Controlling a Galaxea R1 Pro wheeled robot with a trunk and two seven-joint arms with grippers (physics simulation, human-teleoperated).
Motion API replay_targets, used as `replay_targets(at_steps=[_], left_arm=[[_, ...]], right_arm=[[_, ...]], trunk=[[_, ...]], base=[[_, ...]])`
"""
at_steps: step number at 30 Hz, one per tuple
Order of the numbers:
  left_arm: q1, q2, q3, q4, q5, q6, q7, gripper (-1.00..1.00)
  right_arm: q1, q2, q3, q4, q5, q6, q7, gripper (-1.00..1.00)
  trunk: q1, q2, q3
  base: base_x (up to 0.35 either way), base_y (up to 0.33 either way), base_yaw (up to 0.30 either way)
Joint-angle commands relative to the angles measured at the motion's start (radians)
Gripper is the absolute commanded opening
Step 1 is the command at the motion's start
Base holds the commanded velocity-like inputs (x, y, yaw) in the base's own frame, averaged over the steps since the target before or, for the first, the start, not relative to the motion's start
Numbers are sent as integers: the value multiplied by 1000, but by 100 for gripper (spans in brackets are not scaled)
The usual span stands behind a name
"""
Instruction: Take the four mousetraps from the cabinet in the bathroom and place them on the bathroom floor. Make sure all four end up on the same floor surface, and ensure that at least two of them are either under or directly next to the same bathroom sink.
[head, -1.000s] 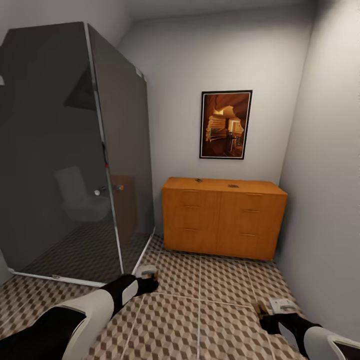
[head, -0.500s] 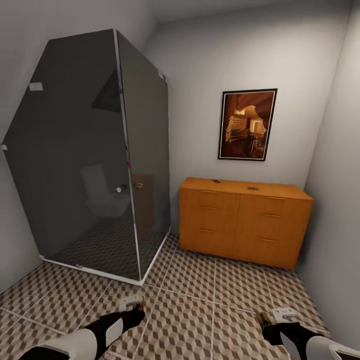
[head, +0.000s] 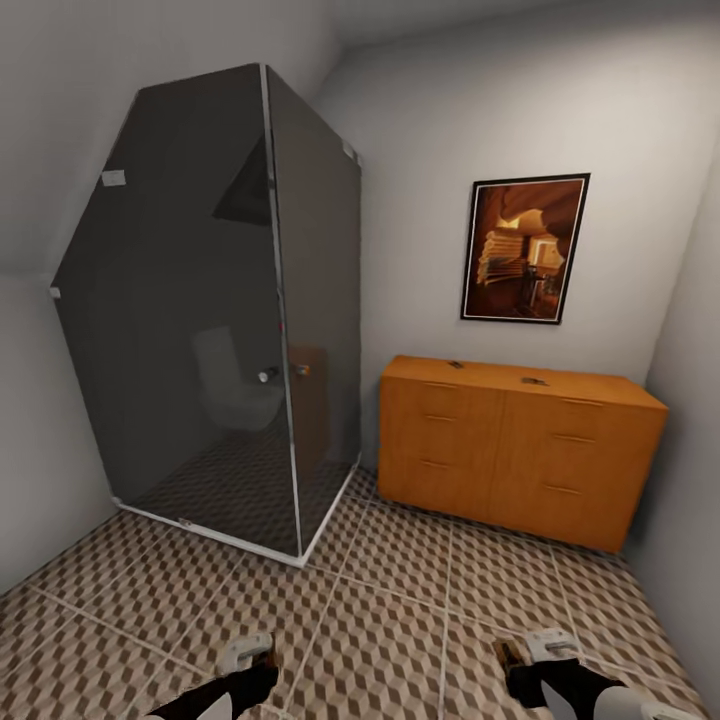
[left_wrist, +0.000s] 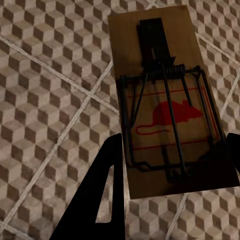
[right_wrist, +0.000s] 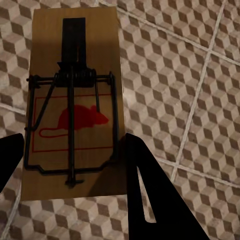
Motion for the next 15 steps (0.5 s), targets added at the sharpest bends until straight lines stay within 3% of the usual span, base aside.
replay_targets(at_steps=[1, 15], left_arm=[[9, 1, -8, 1, 13, -6, -1, -100], [40, 6, -9, 1, 19, -47, -2, -100]], right_arm=[[-1, 0, -9, 2, 9, 1, -3, -100], [17, 19, -8, 2, 13, 0, -4, -100]], trunk=[[0, -1, -1], [0, -1, -1]], base=[[0, 0, 231], [0, 0, 285]])
